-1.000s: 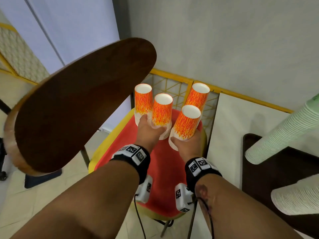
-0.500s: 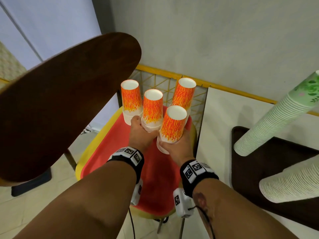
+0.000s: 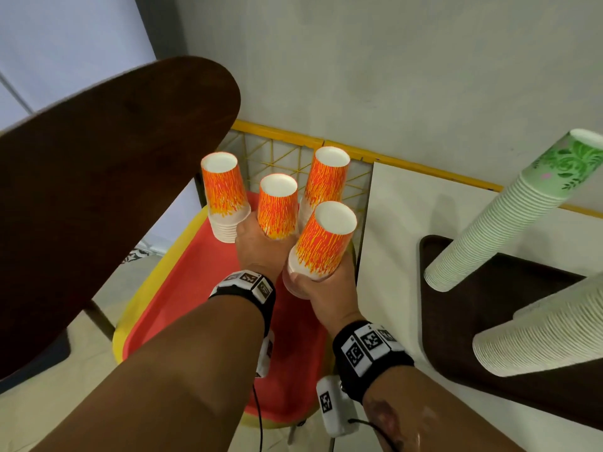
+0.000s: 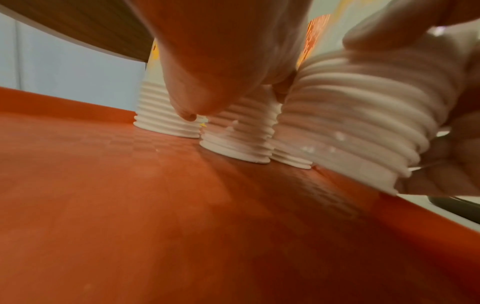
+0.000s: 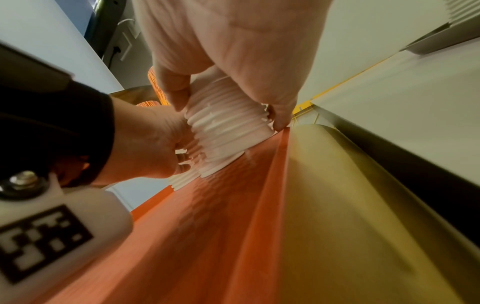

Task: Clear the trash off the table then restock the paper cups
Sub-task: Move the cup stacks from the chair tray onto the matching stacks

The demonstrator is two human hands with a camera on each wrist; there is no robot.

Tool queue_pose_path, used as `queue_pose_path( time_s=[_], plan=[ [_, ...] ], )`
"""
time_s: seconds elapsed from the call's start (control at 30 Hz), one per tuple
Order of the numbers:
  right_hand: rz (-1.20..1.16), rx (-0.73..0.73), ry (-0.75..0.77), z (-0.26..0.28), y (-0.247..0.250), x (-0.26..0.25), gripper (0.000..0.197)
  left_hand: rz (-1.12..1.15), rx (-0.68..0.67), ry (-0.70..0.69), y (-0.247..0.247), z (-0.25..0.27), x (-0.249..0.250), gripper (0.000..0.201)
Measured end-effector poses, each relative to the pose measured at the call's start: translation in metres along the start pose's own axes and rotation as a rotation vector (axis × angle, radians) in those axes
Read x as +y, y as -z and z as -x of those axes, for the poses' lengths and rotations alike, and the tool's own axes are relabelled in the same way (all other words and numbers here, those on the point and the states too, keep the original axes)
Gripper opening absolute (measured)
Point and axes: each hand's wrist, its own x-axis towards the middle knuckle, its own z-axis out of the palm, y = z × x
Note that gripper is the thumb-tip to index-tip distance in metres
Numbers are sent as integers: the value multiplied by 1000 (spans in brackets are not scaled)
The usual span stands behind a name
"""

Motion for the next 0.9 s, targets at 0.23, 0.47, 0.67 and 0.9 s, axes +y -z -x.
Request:
queue_pose_path(
  time_s=[0.23,0.47,0.67,0.9],
  plan=[
    [81,5,-50,1,4,-1,65,156,16,81,6,12,-10,72],
    [172,-35,-117,11,4,7,79,231,17,105,19,39,-23,75],
    [325,-278,-227,23,-4,4,81,181,165,194,47,46,-39,70],
    [306,-330,-179,25,-41,19,85,298,216,199,77,46,-47,72]
  ],
)
